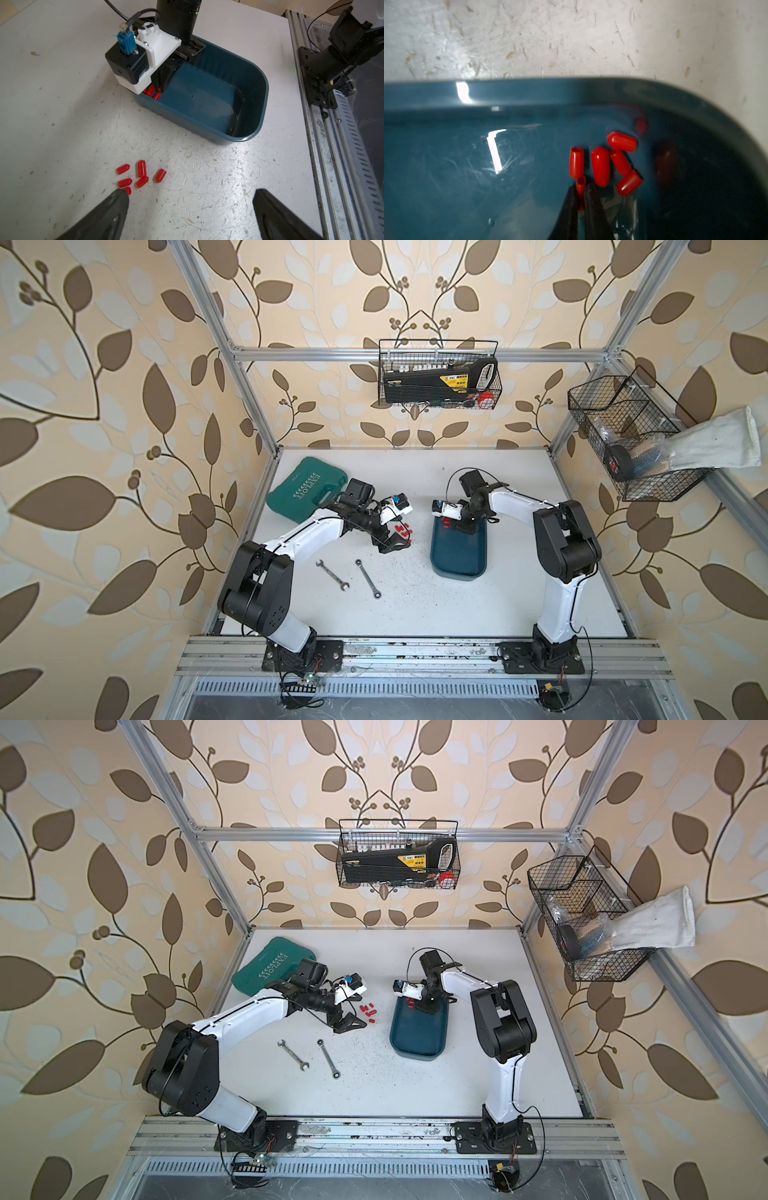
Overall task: Take the screw protection sleeves out of the storage box
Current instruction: Pick up the screw protection sleeve from the storage box, then place the screw protection sleeve at the center of the board.
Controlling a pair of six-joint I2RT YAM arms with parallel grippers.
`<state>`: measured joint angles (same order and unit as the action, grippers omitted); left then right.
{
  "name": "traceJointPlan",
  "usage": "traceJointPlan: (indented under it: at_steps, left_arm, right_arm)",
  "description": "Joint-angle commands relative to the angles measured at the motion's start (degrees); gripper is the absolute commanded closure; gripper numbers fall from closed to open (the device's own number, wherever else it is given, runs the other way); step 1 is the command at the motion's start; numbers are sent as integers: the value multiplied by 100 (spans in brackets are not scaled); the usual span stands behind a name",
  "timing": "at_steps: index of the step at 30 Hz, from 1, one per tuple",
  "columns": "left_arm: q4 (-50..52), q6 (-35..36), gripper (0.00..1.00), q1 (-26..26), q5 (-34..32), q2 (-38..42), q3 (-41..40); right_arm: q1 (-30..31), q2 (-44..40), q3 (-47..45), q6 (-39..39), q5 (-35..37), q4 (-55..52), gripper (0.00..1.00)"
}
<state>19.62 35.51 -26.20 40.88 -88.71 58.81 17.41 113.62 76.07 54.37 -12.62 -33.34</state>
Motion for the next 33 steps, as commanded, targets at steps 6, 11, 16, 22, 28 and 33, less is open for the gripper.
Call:
traceJointPlan:
  at_steps: [6,11,16,22,28,33]
  left_arm:
    - [96,106,1,168,-6,332,161]
    - [196,247,1,380,163,402,127]
    - [593,865,1,723,737,555,-12]
    - [513,1040,1,1186,866,788,-370]
    - [103,694,1,1537,693,938,-677]
    - [83,496,1,1785,717,1011,-642]
  right_arm:
    - [23,-475,-188,91,160,-379,100]
    - [38,-1030,-225,-33,-72,-697,100]
    - [321,-1531,-40,-493,-698,-1088,100]
    - [975,-1412,484,-1413,-1250,-1004,100]
    - [1499,-433,1229,-2288,-835,-710,100]
    - [1712,422,1718,-2601,-478,-616,100]
